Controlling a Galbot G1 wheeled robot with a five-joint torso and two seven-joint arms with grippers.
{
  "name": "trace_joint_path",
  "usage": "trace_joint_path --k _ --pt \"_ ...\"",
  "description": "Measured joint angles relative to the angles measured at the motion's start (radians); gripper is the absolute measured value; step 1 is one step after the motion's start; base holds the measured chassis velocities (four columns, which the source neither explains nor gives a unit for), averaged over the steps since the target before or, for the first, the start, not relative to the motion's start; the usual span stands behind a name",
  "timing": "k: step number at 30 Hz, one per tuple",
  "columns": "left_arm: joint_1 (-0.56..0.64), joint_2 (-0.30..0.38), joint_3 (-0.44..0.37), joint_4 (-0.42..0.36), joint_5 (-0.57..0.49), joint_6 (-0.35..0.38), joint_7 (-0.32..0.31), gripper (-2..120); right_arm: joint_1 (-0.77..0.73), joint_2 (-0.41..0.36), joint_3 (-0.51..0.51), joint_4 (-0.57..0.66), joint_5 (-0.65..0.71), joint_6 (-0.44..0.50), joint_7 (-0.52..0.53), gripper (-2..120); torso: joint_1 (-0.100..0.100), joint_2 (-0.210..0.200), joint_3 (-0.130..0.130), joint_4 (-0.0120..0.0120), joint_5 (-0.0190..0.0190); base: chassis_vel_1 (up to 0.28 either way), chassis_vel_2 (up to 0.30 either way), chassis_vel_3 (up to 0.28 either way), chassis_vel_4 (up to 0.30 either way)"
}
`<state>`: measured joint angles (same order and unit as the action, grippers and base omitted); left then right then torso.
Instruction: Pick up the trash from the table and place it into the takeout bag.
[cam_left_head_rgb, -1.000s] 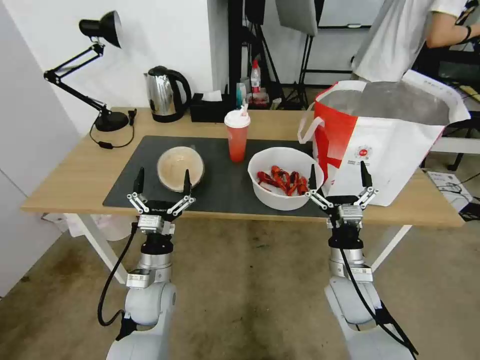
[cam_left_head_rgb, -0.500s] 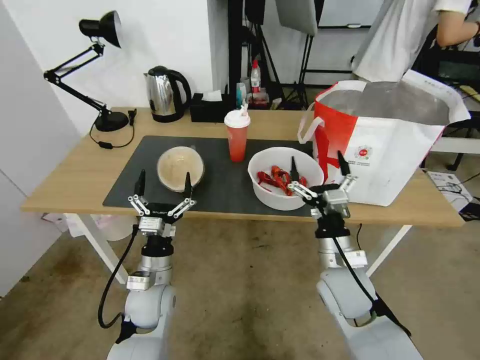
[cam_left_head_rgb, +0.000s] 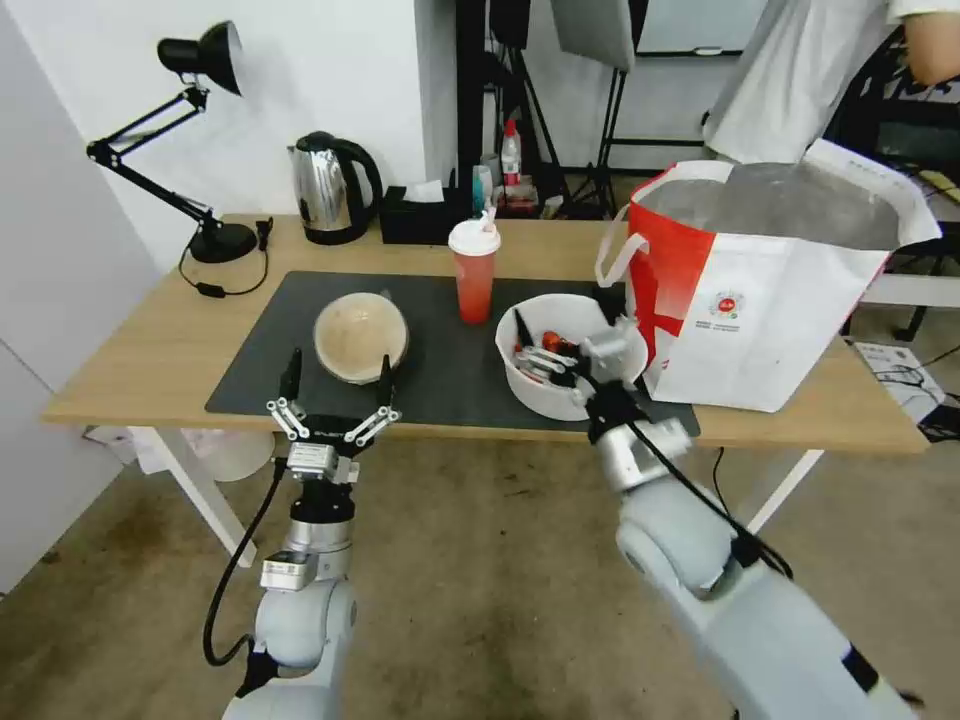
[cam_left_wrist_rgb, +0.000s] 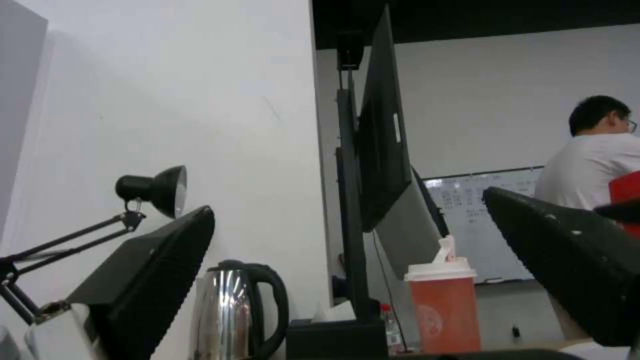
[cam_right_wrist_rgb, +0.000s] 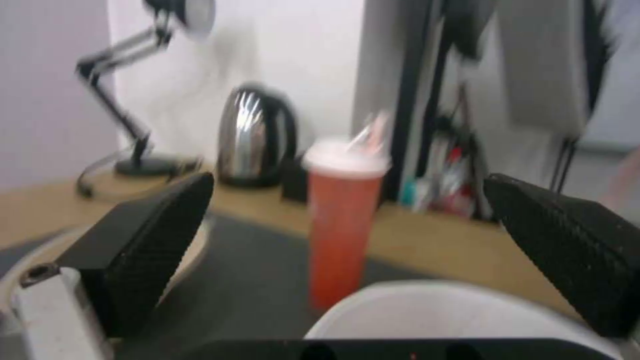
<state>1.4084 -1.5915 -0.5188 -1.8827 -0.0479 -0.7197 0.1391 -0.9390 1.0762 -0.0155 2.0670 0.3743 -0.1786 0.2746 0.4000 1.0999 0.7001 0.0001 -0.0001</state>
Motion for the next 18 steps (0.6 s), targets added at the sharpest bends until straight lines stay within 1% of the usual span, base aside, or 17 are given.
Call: trace_joint_path --k 2,3,4,7,8,10,11,12,13,14,15,18 --pt "0.004 0.0 0.0 0.001 0.0 -0.004 0.0 100 0.041 0.0 -0.023 -0.009 0.058 -0.068 0.005 100 0.0 0.0 0.0 0.0 -0.0002 0.0 0.0 0.0 0.0" --pt "0.006 0.0 0.0 0.001 0.0 -0.005 0.0 100 0.053 0.001 -0.031 -0.013 0.077 -0.09 0.007 100 0.0 0.0 0.0 -0.0001 0.0 0.0 0.0 0.0 0.0" --pt "0.006 0.0 0.0 0.001 0.0 -0.005 0.0 100 0.053 0.001 -0.031 -0.013 0.077 -0.09 0.007 100 0.0 0.0 0.0 -0.0001 0.0 0.0 0.0 0.0 0.0" --pt "0.017 0.0 -0.001 0.002 0.0 -0.013 0.0 100 0.11 0.014 -0.06 -0.033 0.149 -0.178 0.015 100 0.0 0.0 0.0 0.0 0.0 0.0 0.0 0.0 0.0" --pt "0.018 0.0 -0.002 0.003 0.0 -0.014 0.0 100 0.123 0.02 -0.066 -0.039 0.158 -0.208 0.016 100 0.0 0.0 0.0 -0.0001 0.0001 0.0 0.0 0.0 0.0" --pt "0.019 0.0 -0.003 0.003 0.0 -0.014 0.0 100 0.127 0.022 -0.067 -0.04 0.161 -0.22 0.017 100 0.0 0.0 0.0 0.0 0.0001 0.0 0.0 0.0 0.0" --pt "0.019 0.0 -0.004 0.003 0.0 -0.015 0.0 100 0.138 0.027 -0.07 -0.044 0.172 -0.25 0.019 100 0.0 0.0 0.0 -0.0001 0.0 0.0 0.0 0.0 0.0" --pt "0.019 0.0 -0.004 0.003 0.0 -0.015 0.0 100 0.141 0.028 -0.071 -0.045 0.177 -0.258 0.021 100 0.0 0.0 0.0 -0.0001 0.0 0.0 0.0 0.0 0.0" --pt "0.019 0.0 -0.004 0.003 0.0 -0.016 0.0 100 0.157 0.038 -0.077 -0.05 0.199 -0.314 0.04 100 0.0 0.0 0.0 -0.0001 0.0 0.0 0.0 0.0 0.0" --pt "0.019 0.0 -0.004 0.003 0.0 -0.016 0.0 100 0.157 0.038 -0.077 -0.05 0.199 -0.314 0.04 100 0.0 0.0 0.0 -0.0001 0.0 0.0 0.0 0.0 0.0" --pt "0.017 0.0 -0.004 0.003 0.0 -0.016 0.0 100 0.167 0.045 -0.08 -0.054 0.211 -0.354 0.056 100 0.0 0.0 0.0 -0.0001 0.0 0.0 0.0 0.0 0.0" --pt "0.016 0.0 -0.006 0.003 -0.002 -0.017 -0.001 100 0.181 0.062 -0.085 -0.073 0.219 -0.413 0.096 100 0.0 0.0 0.0 -0.0001 0.0 0.0 0.0 0.0 0.0"
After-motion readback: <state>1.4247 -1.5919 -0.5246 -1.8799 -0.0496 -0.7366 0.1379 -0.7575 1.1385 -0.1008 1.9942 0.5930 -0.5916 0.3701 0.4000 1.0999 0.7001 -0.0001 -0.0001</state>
